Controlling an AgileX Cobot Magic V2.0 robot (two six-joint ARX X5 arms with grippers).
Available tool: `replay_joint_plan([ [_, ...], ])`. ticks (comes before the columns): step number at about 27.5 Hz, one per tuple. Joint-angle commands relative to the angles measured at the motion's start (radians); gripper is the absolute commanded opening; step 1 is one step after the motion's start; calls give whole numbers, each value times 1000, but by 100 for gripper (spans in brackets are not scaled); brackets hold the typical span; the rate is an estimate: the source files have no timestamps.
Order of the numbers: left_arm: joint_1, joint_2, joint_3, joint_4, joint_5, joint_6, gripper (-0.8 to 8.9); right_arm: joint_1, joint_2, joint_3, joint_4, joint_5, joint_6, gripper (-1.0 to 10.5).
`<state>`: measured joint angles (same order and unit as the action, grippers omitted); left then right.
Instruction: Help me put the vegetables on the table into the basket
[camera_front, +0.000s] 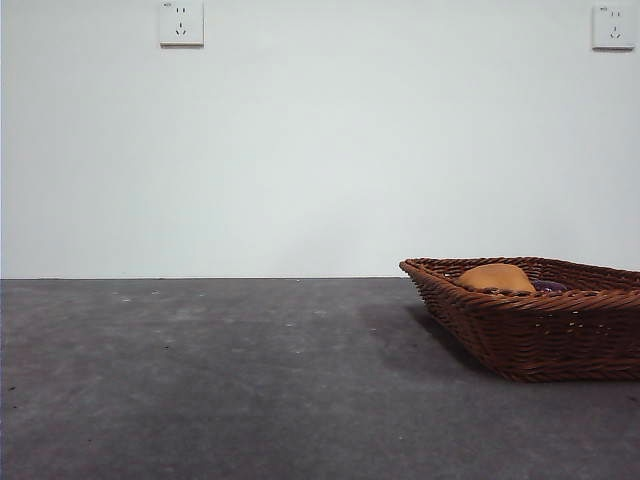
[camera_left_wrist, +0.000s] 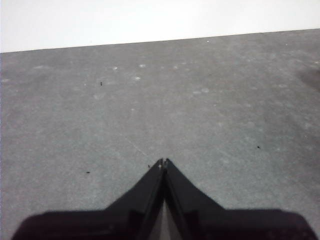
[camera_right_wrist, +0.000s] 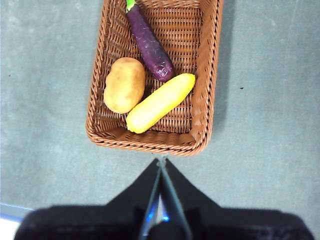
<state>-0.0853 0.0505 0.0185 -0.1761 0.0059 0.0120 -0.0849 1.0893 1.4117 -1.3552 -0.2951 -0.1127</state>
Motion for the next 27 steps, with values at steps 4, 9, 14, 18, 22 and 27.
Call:
replay_joint_plan([
  [4, 4, 18, -11, 9, 2, -11, -4, 1, -57, -3, 146, 7, 16, 2],
  [9, 4, 20, -11, 9, 2, -11, -4, 1, -318, -75, 453, -44, 40, 2],
  [14, 4, 22, -11, 9, 2, -11, -4, 2, -567, -349, 648, 8, 22, 2],
  [18, 4, 22, -11, 9, 2, -11, -4, 15, -705, -607, 787, 4, 34, 2],
  [22, 4, 22, -11, 9, 2, -11, -4, 31, -791, -813, 883, 4, 34, 2],
  [27, 4, 22, -11, 9, 2, -11, -4, 41, -878, -1026, 972, 4, 34, 2],
])
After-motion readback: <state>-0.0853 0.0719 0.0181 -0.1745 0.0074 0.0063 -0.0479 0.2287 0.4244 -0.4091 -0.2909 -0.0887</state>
